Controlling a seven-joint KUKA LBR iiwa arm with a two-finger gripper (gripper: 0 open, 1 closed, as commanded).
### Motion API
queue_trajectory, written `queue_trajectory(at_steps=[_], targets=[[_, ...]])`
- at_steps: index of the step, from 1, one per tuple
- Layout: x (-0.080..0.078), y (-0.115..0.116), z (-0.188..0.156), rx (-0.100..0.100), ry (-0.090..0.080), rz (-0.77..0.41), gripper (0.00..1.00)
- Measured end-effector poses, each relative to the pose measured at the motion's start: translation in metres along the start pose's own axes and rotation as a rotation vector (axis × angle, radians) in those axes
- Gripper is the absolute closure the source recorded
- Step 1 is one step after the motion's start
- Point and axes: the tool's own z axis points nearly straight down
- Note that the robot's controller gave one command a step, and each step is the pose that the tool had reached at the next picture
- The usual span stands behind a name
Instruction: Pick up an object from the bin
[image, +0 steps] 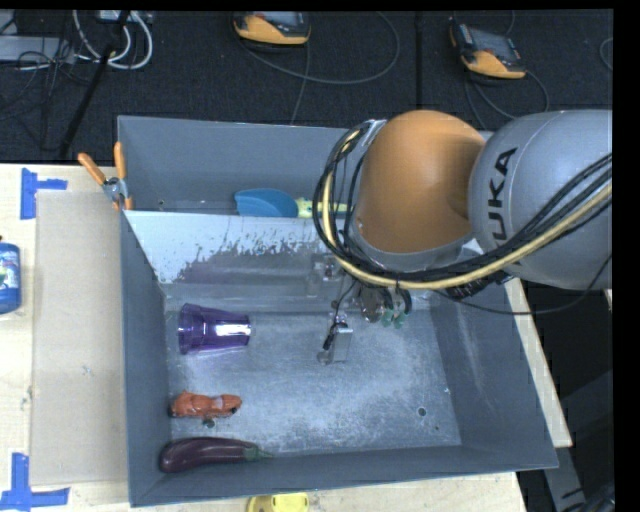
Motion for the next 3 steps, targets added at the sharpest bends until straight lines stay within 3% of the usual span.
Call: queue_trajectory(at_steps=[1, 2, 3], targets=[[-0.025, 0.026, 0.046, -0.001, -0.009, 0.002, 0.0], [-0.031, 0.035, 0.075, 0.0, 0.003, 0.009, 0.0], [-0.034, 0.065, 0.087, 0.001, -0.003, -0.045, 0.0]])
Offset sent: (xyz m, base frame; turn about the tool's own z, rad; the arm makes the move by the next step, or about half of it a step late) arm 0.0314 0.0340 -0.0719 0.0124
